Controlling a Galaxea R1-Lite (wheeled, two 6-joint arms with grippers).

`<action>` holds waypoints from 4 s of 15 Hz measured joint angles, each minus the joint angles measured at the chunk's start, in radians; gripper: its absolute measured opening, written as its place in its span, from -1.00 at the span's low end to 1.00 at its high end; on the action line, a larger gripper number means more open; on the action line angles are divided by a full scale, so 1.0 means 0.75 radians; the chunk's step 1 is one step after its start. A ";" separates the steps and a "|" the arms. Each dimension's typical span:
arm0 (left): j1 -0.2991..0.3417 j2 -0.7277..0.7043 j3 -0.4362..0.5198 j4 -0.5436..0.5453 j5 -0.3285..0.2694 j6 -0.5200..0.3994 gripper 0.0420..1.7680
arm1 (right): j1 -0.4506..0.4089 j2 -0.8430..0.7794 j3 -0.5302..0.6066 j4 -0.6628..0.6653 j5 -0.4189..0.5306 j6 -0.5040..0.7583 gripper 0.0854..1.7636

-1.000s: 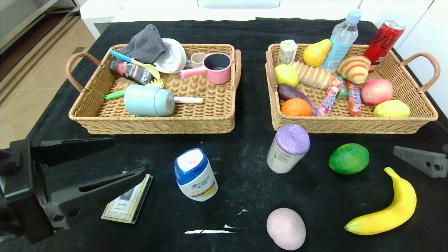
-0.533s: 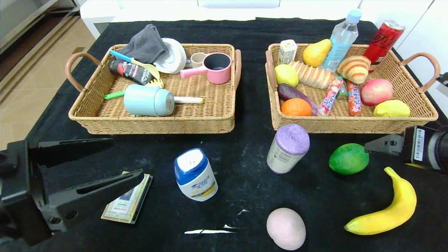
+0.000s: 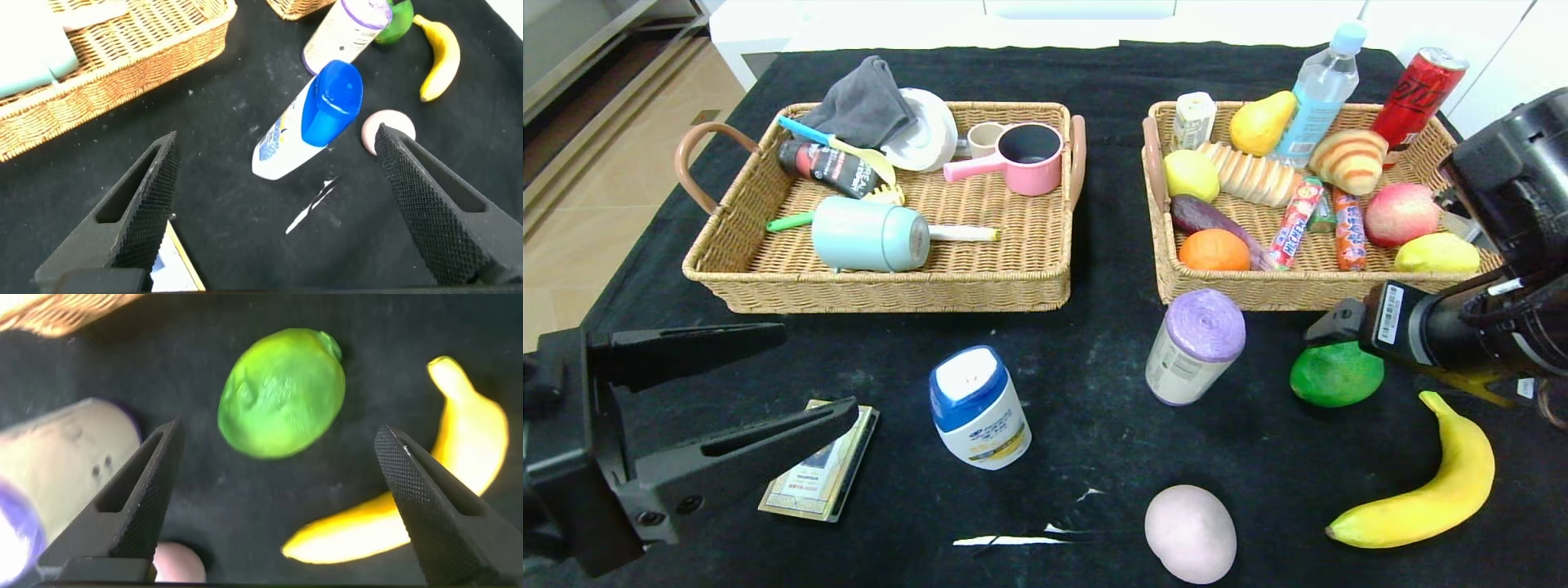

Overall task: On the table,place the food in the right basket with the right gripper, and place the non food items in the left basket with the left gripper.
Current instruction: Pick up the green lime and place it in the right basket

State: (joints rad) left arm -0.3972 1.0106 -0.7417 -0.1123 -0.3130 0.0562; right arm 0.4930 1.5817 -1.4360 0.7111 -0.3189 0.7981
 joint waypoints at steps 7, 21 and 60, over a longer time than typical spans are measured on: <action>0.000 0.003 0.007 0.000 0.001 0.003 0.94 | -0.060 0.087 -0.001 -0.005 0.094 0.018 0.92; 0.000 -0.003 0.010 -0.001 0.003 0.015 0.94 | -0.067 0.165 0.005 -0.028 0.090 0.063 0.93; 0.000 -0.041 0.027 -0.001 0.001 0.073 0.94 | -0.056 0.109 -0.453 0.184 0.081 -0.199 0.21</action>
State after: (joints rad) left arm -0.3972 0.9800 -0.7215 -0.1130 -0.3126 0.1106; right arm 0.4506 1.6636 -1.7760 0.8491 -0.2579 0.6485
